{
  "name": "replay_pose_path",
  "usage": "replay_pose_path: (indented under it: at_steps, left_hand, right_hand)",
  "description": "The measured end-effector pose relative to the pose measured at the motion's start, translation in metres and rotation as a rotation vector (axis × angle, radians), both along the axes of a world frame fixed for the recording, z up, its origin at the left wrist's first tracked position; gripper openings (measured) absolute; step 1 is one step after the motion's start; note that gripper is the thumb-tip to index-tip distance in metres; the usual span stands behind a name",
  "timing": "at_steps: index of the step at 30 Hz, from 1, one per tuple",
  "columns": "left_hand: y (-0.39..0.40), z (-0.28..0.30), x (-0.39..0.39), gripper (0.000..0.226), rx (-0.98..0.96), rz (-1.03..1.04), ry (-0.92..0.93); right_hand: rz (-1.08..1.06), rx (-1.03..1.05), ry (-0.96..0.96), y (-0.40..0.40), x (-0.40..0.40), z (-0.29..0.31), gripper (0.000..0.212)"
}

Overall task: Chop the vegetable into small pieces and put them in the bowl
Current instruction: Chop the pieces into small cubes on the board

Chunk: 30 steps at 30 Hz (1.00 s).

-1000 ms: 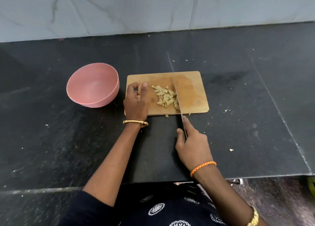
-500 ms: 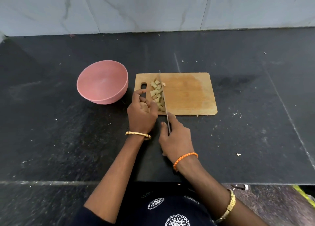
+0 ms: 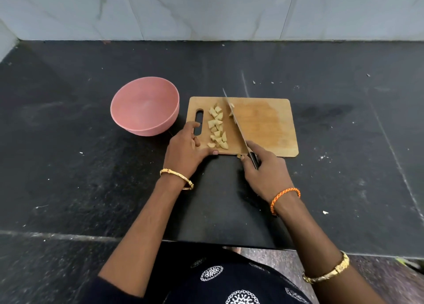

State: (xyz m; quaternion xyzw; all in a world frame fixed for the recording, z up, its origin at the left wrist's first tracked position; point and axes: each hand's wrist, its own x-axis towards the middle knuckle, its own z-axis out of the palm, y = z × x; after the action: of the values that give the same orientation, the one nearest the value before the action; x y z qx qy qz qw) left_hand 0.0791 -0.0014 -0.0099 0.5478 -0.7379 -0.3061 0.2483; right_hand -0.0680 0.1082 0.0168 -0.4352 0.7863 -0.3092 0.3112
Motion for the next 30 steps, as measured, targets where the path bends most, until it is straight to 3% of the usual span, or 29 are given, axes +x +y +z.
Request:
replay_pose_path:
  at_steps: [9, 14, 17, 19, 24, 30]
  left_hand:
    - [-0.018, 0.002, -0.009, 0.060, 0.061, 0.002, 0.076]
    - [-0.024, 0.007, -0.011, 0.055, 0.081, 0.023, 0.082]
    - [-0.028, 0.018, -0.019, 0.031, 0.014, 0.057, 0.130]
    - [-0.032, 0.025, -0.031, 0.020, -0.007, 0.066, 0.154]
    - [-0.027, 0.030, -0.063, 0.023, -0.021, -0.064, 0.168]
    - [-0.019, 0.016, -0.064, 0.016, -0.223, -0.136, 0.044]
  right_hand:
    - [0.024, -0.014, -0.105, 0.014, -0.004, 0.009, 0.040]
    - [-0.083, -0.069, -0.571, 0.023, -0.016, 0.010, 0.025]
    - [-0.115, -0.059, -0.811, 0.026, -0.022, 0.015, 0.024]
    - [-0.115, -0.053, -0.887, 0.027, -0.025, 0.014, 0.026]
    - [-0.137, -0.065, -1.042, 0.032, -0.027, 0.016, 0.027]
    - [-0.188, -0.063, -1.190, 0.029, -0.025, 0.018, 0.027]
